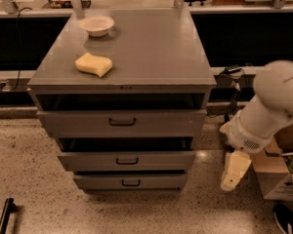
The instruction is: Open bottom drawer
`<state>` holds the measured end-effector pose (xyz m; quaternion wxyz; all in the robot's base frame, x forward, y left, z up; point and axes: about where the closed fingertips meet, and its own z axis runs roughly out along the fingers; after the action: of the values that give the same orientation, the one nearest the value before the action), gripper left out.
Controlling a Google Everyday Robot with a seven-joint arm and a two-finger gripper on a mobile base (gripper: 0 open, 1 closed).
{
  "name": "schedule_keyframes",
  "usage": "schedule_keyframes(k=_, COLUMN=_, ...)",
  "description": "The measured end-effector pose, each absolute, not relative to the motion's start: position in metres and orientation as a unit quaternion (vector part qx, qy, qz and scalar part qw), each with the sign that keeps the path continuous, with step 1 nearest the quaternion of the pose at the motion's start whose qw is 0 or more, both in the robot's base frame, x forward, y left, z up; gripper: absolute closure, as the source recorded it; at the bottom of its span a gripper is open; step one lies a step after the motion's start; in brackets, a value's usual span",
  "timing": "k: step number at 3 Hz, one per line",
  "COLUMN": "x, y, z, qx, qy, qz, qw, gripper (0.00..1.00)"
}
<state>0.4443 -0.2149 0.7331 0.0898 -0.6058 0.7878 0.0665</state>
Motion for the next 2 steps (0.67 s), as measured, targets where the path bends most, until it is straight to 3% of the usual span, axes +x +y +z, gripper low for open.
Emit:
schedule_keyframes(k=1, x=0.425, y=-0.226, z=0.646, qx=-0.602, qy=0.788, qz=0.095, qw=0.088, gripper=0.00)
schedule_keyframes(k=2, x=0.437, y=-0.225, z=0.635, qx=-0.598, qy=0.789, qz=0.087, qw=0.109, gripper=0.00)
